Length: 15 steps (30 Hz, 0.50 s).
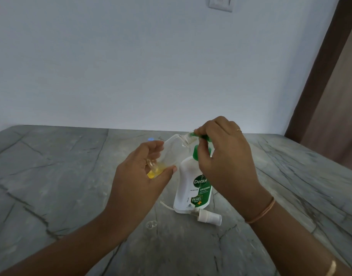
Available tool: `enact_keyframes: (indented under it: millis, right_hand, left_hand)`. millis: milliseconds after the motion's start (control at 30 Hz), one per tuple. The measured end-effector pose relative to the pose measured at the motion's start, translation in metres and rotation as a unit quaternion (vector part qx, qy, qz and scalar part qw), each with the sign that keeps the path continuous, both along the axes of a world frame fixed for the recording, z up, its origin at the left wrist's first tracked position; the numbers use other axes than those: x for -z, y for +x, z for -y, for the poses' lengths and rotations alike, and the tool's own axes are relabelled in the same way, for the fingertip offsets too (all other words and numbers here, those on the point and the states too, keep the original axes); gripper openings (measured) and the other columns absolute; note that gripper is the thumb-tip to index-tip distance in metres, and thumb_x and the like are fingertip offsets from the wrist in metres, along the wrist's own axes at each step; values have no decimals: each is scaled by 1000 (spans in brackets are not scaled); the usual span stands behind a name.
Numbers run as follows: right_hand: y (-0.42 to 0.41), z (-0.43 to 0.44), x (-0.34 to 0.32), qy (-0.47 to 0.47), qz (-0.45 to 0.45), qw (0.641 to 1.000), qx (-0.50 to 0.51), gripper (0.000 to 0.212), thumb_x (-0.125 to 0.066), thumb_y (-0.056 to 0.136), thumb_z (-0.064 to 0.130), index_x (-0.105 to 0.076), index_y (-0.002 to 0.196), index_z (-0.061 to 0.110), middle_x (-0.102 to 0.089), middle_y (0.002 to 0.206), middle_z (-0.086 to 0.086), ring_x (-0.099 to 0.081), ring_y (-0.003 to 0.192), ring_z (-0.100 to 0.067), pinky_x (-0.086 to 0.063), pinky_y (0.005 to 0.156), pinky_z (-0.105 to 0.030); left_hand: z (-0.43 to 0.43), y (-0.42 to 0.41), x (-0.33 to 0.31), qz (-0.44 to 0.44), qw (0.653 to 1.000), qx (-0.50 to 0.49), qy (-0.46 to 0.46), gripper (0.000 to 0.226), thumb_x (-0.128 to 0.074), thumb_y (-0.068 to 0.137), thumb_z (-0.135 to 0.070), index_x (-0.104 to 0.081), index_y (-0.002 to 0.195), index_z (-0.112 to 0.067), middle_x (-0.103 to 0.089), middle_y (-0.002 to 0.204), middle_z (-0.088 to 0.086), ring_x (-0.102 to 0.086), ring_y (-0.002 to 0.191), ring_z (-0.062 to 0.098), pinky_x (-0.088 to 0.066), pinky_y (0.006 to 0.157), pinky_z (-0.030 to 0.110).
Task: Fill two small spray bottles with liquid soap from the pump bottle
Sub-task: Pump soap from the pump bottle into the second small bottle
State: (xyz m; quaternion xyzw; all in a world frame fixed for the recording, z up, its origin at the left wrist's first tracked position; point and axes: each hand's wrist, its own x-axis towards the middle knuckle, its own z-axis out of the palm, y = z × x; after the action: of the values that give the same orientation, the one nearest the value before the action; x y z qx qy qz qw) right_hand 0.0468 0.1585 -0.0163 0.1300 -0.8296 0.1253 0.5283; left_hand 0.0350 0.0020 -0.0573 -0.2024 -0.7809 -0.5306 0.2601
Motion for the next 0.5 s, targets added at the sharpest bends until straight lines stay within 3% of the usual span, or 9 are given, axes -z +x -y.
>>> enact_keyframes:
  millis: [100,267,500]
  right_hand:
    - [2,-2,-7,11,9,1000,-3,11,-56,72,0,-63,79,5,-59,77,-6,-54,70,-23,-38,64,-24]
    - [-2,1,2,-27,-13,1000,0,11,-55,69,-1,-60,77,4,-57,77,-8,-51,70,-22,-38,62,-26]
    - [-11,5,13,-65,-22,998,-14,9,-54,67,-3,-57,73,3,-52,75,-9,-45,69,-22,-30,62,-22]
  left_hand:
    - [-1,1,-1,5,1000,9,14,48,-76,69,-23,-56,112,-28,-61,107,-17,-58,100,-1,-47,83,12]
    - [-2,2,-1,7,1000,11,21,49,-77,68,-23,-57,113,-26,-62,107,-15,-59,100,1,-48,85,16]
    - [-1,1,0,8,1000,3,-6,47,-76,67,-27,-55,110,-29,-53,97,-31,-53,91,-13,-42,72,-2]
